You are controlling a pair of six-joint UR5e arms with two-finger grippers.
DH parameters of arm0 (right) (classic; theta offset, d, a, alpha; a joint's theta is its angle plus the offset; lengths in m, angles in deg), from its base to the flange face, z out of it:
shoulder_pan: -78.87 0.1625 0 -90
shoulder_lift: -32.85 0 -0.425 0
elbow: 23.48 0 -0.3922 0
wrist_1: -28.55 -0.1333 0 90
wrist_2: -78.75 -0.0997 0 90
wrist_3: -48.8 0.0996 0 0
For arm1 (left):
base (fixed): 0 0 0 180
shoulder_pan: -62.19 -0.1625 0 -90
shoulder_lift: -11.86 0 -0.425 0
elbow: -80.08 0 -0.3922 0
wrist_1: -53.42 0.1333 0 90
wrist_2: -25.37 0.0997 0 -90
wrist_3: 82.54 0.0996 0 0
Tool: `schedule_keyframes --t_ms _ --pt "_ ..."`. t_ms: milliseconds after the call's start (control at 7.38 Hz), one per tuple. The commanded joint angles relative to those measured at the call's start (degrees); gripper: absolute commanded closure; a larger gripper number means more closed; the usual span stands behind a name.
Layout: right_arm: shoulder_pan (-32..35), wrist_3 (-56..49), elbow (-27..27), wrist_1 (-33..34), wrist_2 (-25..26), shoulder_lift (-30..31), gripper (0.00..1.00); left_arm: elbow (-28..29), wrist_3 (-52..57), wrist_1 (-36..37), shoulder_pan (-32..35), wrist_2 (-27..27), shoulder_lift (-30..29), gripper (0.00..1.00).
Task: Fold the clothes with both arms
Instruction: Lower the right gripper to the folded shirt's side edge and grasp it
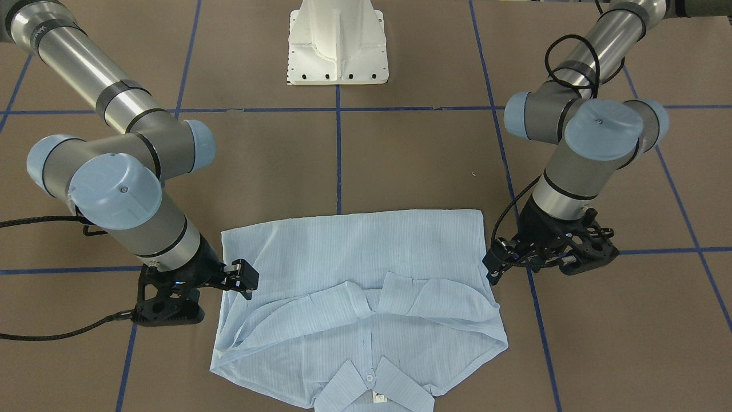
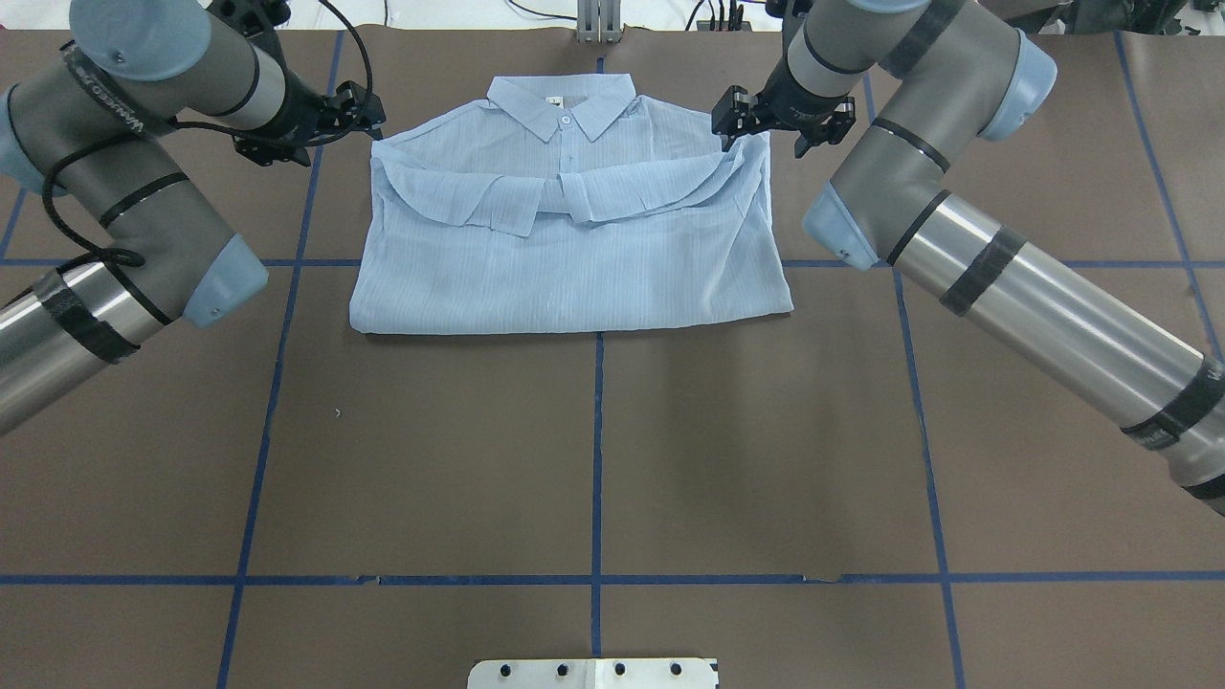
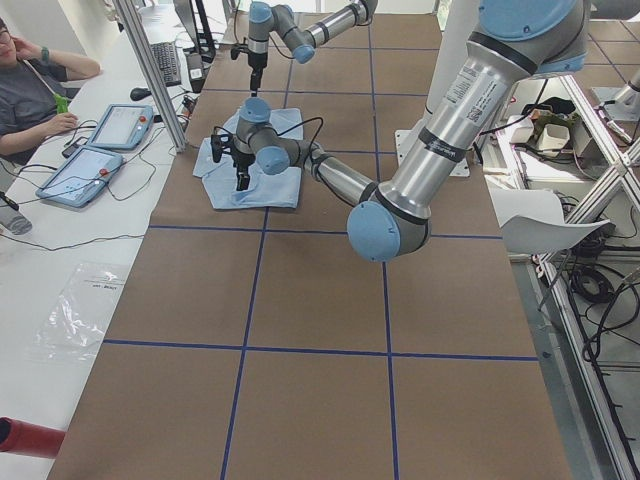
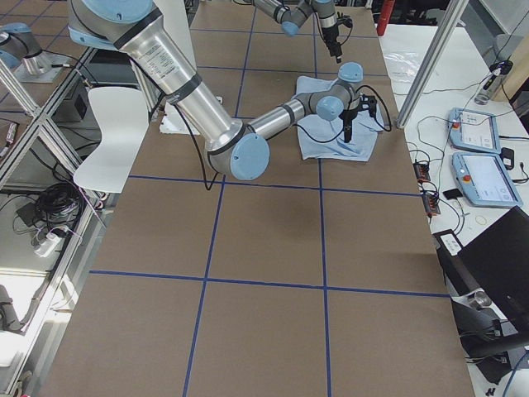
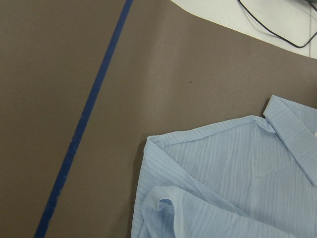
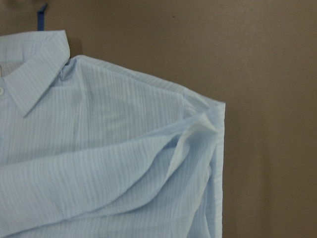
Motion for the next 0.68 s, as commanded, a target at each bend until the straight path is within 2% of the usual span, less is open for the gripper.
schedule_keyframes --t_ms 0,135,406,542 --pt "-4.2 0.4 -8.3 0.2 -0.1 8.8 0.0 -7.1 0.0 6.9 0.2 -0.1 1.1 0.01" --pt "-5.0 0.4 -8.6 0.4 0.0 10.4 0.02 -7.1 -0.2 6.9 0.1 -0.1 1.1 0.01" --pt "-7.5 0.3 -8.0 0.4 0.6 11.5 0.23 -7.2 -0.3 6.9 0.1 -0.1 1.1 0.01" --pt "-8.1 0.3 -7.8 0.4 0.6 11.4 0.25 -7.2 -0.3 6.9 0.1 -0.1 1.1 0.01"
